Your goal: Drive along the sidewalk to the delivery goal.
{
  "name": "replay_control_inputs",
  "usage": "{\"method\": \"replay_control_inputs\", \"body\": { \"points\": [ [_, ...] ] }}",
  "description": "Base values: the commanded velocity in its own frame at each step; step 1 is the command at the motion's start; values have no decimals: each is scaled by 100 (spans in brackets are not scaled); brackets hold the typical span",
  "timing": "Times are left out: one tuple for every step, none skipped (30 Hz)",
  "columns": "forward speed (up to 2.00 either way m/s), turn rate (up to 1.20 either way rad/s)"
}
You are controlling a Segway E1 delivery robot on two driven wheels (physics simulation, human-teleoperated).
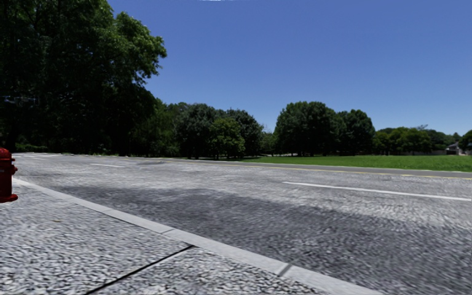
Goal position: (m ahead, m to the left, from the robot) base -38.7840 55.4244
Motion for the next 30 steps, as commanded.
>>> {"method": "replay_control_inputs", "body": {
  "points": [
    [0,86],
    [0,86],
    [0,86],
    [0,86],
    [0,86],
    [0,86],
    [0,86],
    [0,86],
    [0,86],
    [0,86],
    [0,86],
    [0,86],
    [0,86],
    [0,86],
    [0,86],
    [0,86],
    [0,86],
    [0,86],
    [0,86],
    [0,86],
    [0,86],
    [0,86],
    [0,86],
    [0,86],
    [0,86],
    [0,86],
    [0,86],
    [0,86],
    [0,86],
    [0,86]
  ]
}}
